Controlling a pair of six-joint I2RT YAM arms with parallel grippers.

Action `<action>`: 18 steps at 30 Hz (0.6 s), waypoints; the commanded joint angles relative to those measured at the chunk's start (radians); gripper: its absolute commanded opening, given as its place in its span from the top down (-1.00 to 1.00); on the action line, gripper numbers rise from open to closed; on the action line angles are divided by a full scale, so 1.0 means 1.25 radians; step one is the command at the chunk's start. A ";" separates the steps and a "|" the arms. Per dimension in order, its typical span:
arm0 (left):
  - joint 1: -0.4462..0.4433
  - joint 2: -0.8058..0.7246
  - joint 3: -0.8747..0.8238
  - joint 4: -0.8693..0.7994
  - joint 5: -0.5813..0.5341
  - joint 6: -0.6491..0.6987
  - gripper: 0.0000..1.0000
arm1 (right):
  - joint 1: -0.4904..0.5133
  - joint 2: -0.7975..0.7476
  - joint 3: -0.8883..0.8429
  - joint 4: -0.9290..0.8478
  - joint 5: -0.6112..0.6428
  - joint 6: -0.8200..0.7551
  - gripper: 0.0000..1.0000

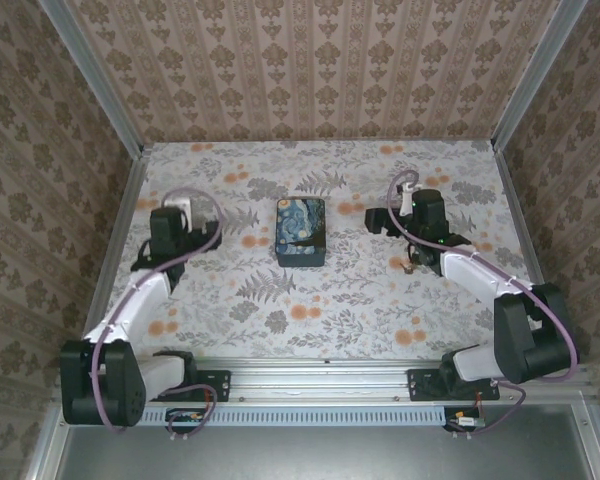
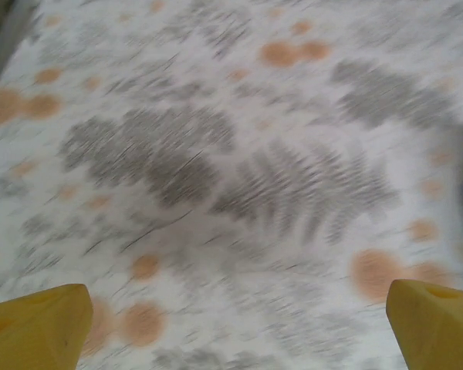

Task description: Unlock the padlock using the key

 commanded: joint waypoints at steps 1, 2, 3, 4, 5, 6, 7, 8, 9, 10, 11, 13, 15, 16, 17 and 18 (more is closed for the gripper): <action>0.027 0.048 -0.106 0.332 -0.069 0.107 -1.00 | -0.017 -0.016 -0.041 0.077 0.083 -0.162 -1.00; 0.031 0.072 -0.144 0.425 -0.042 0.111 -1.00 | -0.019 -0.010 -0.070 0.138 0.082 -0.197 -1.00; 0.030 0.116 -0.165 0.520 -0.040 0.115 -1.00 | -0.025 -0.011 -0.079 0.178 0.089 -0.215 -1.00; 0.030 0.157 -0.171 0.579 -0.045 0.118 -0.99 | -0.041 -0.008 -0.083 0.202 0.071 -0.222 -1.00; 0.029 0.200 -0.169 0.627 -0.049 0.134 -1.00 | -0.056 -0.008 -0.095 0.227 0.069 -0.224 -1.00; 0.033 0.231 -0.170 0.659 -0.033 0.136 -1.00 | -0.062 -0.008 -0.120 0.291 0.071 -0.238 -1.00; 0.044 0.272 -0.177 0.701 -0.009 0.129 -1.00 | -0.069 -0.008 -0.148 0.358 0.071 -0.257 -1.00; 0.053 0.321 -0.192 0.788 0.000 0.128 -1.00 | -0.083 -0.008 -0.156 0.387 0.062 -0.255 -1.00; 0.059 0.335 -0.200 0.817 0.003 0.127 -1.00 | -0.099 -0.015 -0.155 0.366 0.053 -0.240 -1.00; 0.066 0.305 -0.190 0.742 0.011 0.106 -1.00 | -0.111 -0.029 -0.162 0.357 0.031 -0.225 -1.00; 0.067 0.308 -0.186 0.744 0.021 0.114 -0.99 | -0.116 -0.042 -0.185 0.385 0.026 -0.221 -1.00; 0.067 0.316 -0.169 0.719 0.033 0.122 -1.00 | -0.116 -0.066 -0.200 0.357 0.039 -0.228 -1.00; 0.065 0.321 -0.158 0.711 0.025 0.127 -0.99 | -0.117 -0.111 -0.222 0.332 0.031 -0.225 -1.00; 0.062 0.318 -0.155 0.697 0.021 0.127 -0.99 | -0.117 -0.123 -0.244 0.345 0.016 -0.228 -1.00; 0.056 0.318 -0.154 0.699 0.011 0.130 -1.00 | -0.118 -0.113 -0.258 0.362 0.020 -0.221 -1.00; 0.049 0.320 -0.157 0.708 -0.001 0.134 -1.00 | -0.123 -0.091 -0.258 0.371 0.017 -0.208 -1.00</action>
